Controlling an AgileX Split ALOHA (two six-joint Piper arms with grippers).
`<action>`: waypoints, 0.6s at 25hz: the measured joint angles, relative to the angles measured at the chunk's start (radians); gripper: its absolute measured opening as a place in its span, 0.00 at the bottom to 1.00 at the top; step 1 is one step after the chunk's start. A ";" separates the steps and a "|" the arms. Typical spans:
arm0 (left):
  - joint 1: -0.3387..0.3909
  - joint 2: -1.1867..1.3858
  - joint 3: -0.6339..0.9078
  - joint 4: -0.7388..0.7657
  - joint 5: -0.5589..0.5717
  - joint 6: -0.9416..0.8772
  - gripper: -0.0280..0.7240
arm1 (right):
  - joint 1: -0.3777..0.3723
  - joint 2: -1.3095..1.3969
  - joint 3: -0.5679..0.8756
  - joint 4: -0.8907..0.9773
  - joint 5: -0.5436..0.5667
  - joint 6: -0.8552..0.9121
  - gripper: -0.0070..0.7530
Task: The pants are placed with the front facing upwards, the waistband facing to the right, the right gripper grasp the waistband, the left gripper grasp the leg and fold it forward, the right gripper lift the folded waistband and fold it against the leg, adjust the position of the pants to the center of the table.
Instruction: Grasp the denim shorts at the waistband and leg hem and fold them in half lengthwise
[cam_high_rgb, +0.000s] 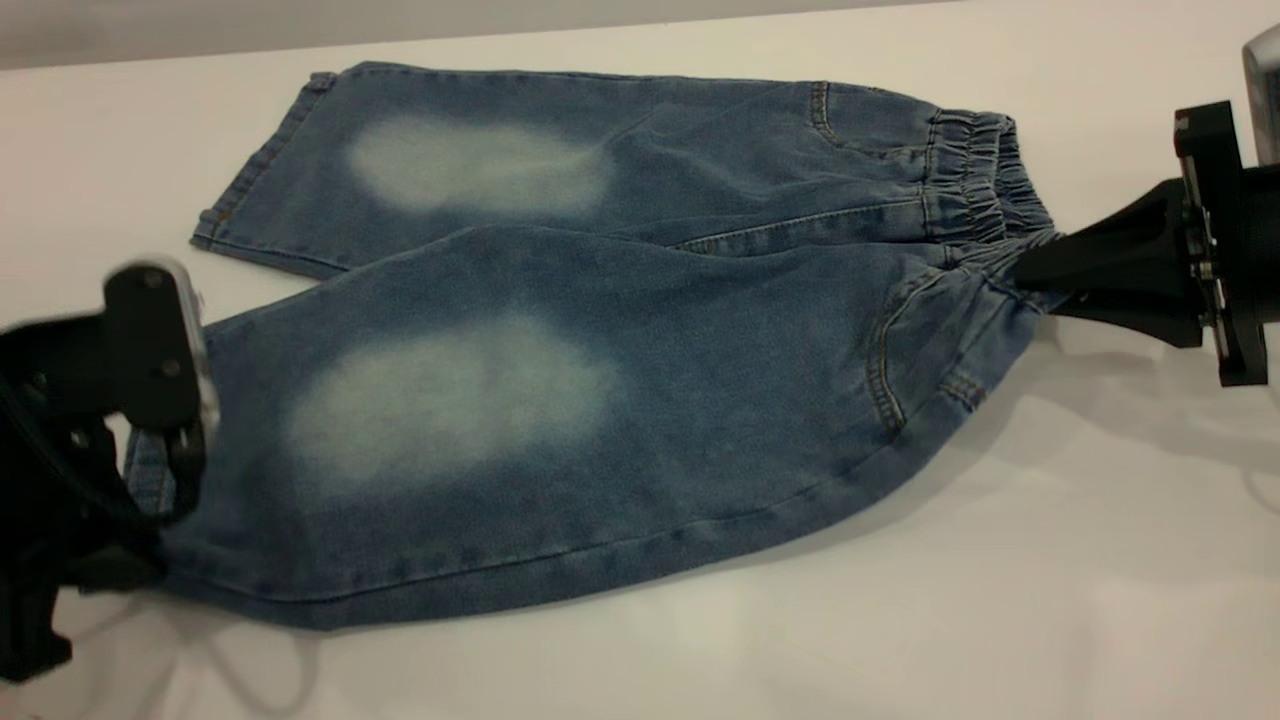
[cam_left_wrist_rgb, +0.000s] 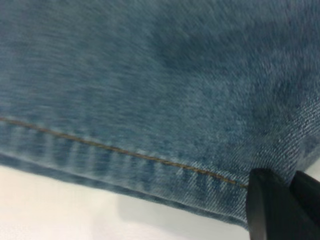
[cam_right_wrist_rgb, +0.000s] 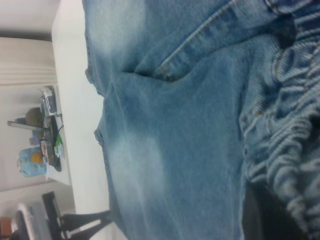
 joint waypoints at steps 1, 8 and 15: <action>0.000 -0.020 0.001 0.000 0.011 0.000 0.12 | 0.000 0.000 0.011 0.000 -0.001 0.000 0.06; 0.000 -0.206 0.001 0.002 0.152 -0.005 0.12 | -0.001 -0.004 0.123 0.001 -0.002 0.000 0.06; 0.001 -0.402 0.001 0.013 0.305 -0.052 0.12 | -0.080 -0.005 0.282 0.001 0.037 0.000 0.06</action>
